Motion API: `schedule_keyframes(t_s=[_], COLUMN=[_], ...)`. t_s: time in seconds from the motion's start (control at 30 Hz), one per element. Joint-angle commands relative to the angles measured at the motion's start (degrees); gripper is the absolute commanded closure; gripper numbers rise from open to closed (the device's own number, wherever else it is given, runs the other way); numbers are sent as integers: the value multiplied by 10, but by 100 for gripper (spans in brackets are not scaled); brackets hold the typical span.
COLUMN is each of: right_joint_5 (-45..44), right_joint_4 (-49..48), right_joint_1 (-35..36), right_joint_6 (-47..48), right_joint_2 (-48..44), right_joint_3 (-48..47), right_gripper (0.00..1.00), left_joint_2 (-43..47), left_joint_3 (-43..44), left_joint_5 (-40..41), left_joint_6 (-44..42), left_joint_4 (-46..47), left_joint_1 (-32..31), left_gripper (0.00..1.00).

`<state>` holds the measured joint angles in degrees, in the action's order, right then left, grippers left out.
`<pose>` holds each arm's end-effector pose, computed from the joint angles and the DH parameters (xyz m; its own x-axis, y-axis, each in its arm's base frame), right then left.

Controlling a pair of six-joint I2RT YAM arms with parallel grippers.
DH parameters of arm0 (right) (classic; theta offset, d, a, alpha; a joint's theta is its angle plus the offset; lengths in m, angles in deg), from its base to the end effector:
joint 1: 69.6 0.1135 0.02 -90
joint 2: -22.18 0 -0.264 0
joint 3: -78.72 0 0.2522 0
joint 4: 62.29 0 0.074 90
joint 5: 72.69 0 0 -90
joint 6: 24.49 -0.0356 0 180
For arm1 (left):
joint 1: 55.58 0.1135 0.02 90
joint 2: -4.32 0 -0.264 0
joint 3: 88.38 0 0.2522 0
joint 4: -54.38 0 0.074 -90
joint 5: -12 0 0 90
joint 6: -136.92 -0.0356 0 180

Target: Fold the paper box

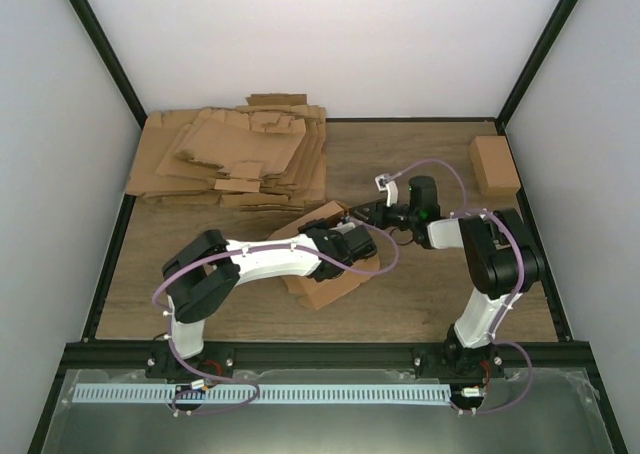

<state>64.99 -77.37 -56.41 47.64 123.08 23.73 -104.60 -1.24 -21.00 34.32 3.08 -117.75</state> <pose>0.3148 0.1008 0.1414 -0.7117 0.0454 -0.7010 -0.5814 0.5219 0.6242 0.1977 -0.3106 0.1803 -0.3557 0.9282 -0.1090 0.4563 0.2742 0.8465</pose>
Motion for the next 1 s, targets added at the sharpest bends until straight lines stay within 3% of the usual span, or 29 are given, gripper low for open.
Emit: schedule_keyframes(t_s=[0.0,0.17,0.37,0.53,0.97], right_joint_5=[33,23,5,-24,-113], right_joint_4=[-33,-34,-52,-124,-223], right_joint_1=[32,37,39,47,58], right_joint_6=[57,57,48,20,16], right_joint_2=[11,8,-6,-32,-41], right_joint_3=[5,13,38,94,128], right_gripper=[56,57,51,50,52], left_joint_2=[3,8,13,16,21], left_joint_3=[-5,-8,-17,-17,-19], left_joint_5=[-9,-14,-18,-19,-20], left_joint_6=[-10,-15,-19,-19,-20], left_joint_4=[14,20,26,27,26], left_joint_1=[0,0,0,0,-4], left_gripper=[96,96,96,96,96])
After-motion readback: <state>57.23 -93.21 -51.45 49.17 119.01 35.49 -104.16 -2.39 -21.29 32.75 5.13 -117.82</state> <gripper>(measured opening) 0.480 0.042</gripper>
